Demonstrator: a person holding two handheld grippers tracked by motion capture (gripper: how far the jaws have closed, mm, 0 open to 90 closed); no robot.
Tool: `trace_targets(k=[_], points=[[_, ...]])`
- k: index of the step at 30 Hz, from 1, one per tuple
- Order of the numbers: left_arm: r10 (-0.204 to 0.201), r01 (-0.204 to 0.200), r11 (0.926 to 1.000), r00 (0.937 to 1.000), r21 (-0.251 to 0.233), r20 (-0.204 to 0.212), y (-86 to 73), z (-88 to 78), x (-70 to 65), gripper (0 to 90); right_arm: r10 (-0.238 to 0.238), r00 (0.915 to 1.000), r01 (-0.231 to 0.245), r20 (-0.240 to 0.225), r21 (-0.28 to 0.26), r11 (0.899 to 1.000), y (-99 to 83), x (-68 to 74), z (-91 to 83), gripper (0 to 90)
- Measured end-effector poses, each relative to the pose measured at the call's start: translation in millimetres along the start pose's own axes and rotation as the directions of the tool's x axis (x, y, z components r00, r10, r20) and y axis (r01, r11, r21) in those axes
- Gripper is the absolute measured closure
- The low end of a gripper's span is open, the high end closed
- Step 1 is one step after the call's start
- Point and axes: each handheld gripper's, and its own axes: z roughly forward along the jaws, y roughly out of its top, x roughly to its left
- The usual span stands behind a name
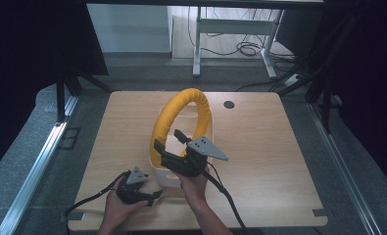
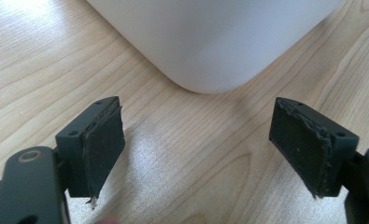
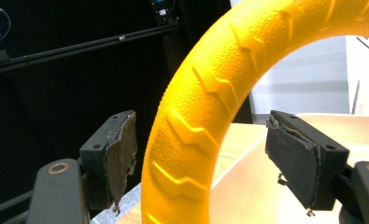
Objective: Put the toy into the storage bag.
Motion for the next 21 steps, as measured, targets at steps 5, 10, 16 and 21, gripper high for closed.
trace_targets(k=[5,10,16,21], points=[[0.0,0.0,1.0,1.0,-0.002,-0.005,-0.9,-1.3,-2.1,17.9,-0.009,0.9999,0.009,-0.007,0.003,1.0,-0.3,-6.1,-12.6,26.7],[0.002,-0.002,0.9999,1.0,-0.011,-0.003,-1.2,-3.8,-3.1,17.9,-0.018,0.9998,0.018,0.004,0.005,1.0,0.4,-14.7,-23.6,28.3],[0.007,-0.007,0.9999,1.0,-0.014,-0.005,-1.2,-5.8,-3.1,17.9,-0.031,0.9989,0.029,0.037,0.04,0.999,3.1,-32.7,-38.5,29.6],[0.006,-0.006,0.9999,1.0,-0.009,-0.007,-1.3,-5.3,-2.9,17.9,-0.075,0.9947,0.07,0.071,0.062,0.996,5.7,-52.9,-55.6,31.1]])
